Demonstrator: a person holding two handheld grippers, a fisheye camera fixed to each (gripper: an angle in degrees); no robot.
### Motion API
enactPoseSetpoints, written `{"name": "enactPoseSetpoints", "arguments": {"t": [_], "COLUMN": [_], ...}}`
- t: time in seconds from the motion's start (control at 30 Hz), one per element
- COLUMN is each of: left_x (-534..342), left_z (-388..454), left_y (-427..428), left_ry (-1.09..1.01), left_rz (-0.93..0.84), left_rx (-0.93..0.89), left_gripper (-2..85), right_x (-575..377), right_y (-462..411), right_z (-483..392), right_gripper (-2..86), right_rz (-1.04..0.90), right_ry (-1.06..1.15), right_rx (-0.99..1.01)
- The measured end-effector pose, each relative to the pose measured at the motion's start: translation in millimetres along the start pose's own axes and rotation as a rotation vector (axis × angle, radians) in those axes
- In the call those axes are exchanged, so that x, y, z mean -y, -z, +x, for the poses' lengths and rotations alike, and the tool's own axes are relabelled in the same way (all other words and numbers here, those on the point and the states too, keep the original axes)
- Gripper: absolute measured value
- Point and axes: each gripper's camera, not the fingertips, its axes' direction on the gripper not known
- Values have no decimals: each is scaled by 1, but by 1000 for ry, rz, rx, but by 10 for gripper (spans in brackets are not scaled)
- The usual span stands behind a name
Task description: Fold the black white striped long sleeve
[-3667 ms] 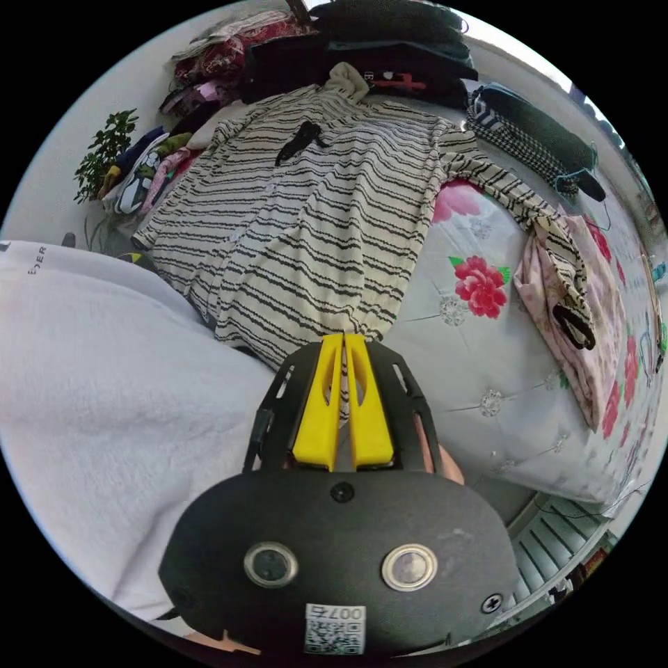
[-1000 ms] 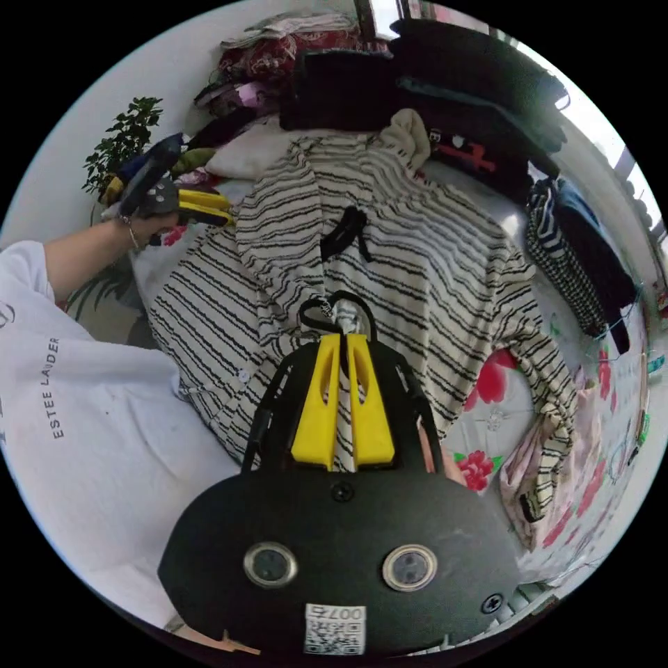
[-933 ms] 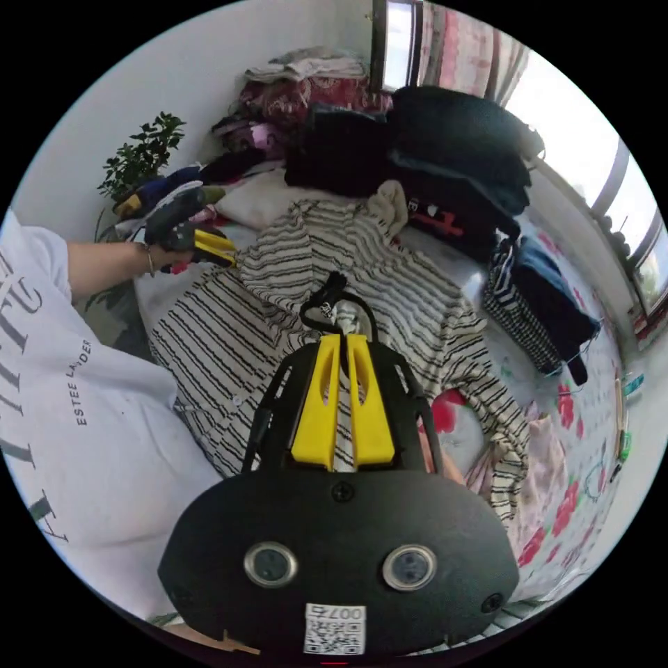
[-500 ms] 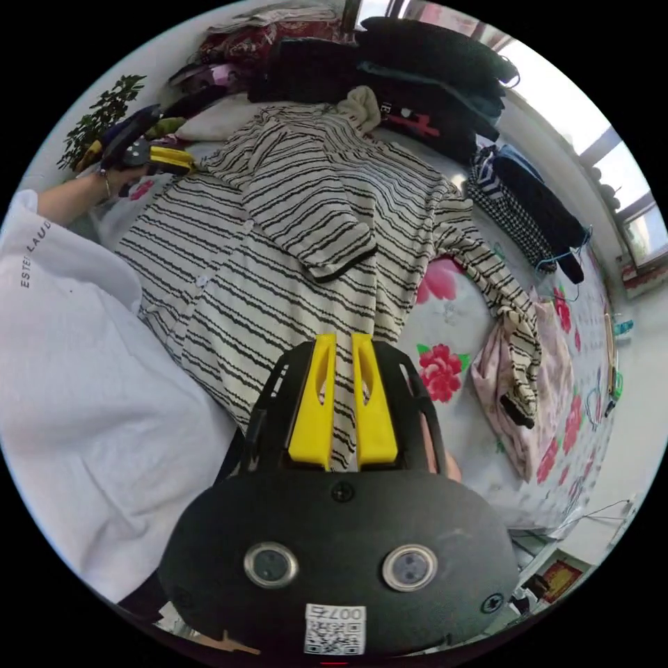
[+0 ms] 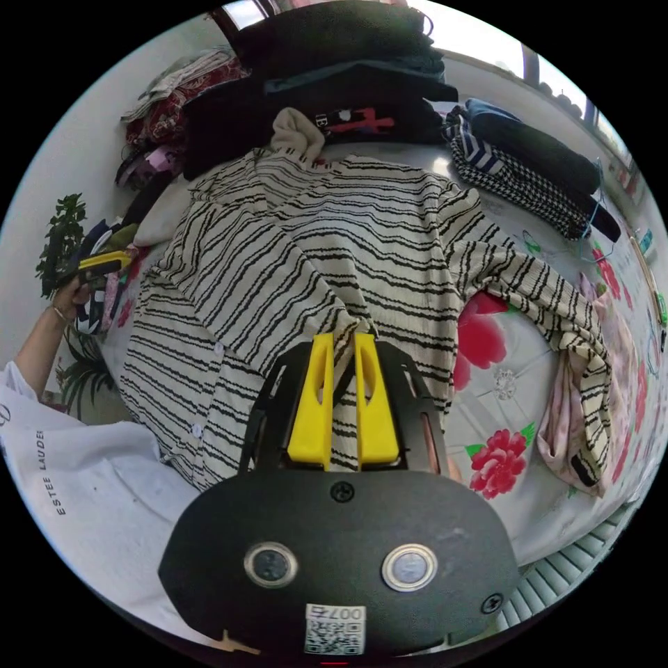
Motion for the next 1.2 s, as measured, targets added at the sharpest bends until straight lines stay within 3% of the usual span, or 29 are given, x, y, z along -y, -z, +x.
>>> {"name": "enactPoseSetpoints", "arguments": {"t": [0.17, 0.4, 0.53, 0.6, 0.8, 0.87, 1.07, 1.2], "left_x": [-19, 89, 142, 159, 155, 149, 84, 25], "left_z": [-36, -15, -8, -16, -56, -62, -69, -53], "left_y": [-5, -21, -60, -90, -75, -62, -9, 6], "left_ry": [104, -25, -45, -15, 108, 125, 212, 223], "left_rz": [-6, 201, 88, -60, 23, 52, 193, 211], "left_rx": [-8, -51, 61, 238, 79, 89, 113, 135], "left_gripper": [74, 110, 63, 17, 50, 75, 64, 58], "right_x": [-8, -10, -10, -13, -23, -28, -64, -83], "right_y": [20, 63, 57, 46, 27, 48, 103, 111], "right_z": [14, 45, 67, 80, 108, 119, 189, 230], "right_gripper": [1, -2, -1, 0, 20, 38, 84, 92], "right_rz": [56, 112, 37, -24, -13, 88, 218, 202], "right_ry": [56, 21, -51, -105, -179, -198, -495, -644], "right_rx": [45, 90, 72, 43, 126, 117, -273, -376]}}
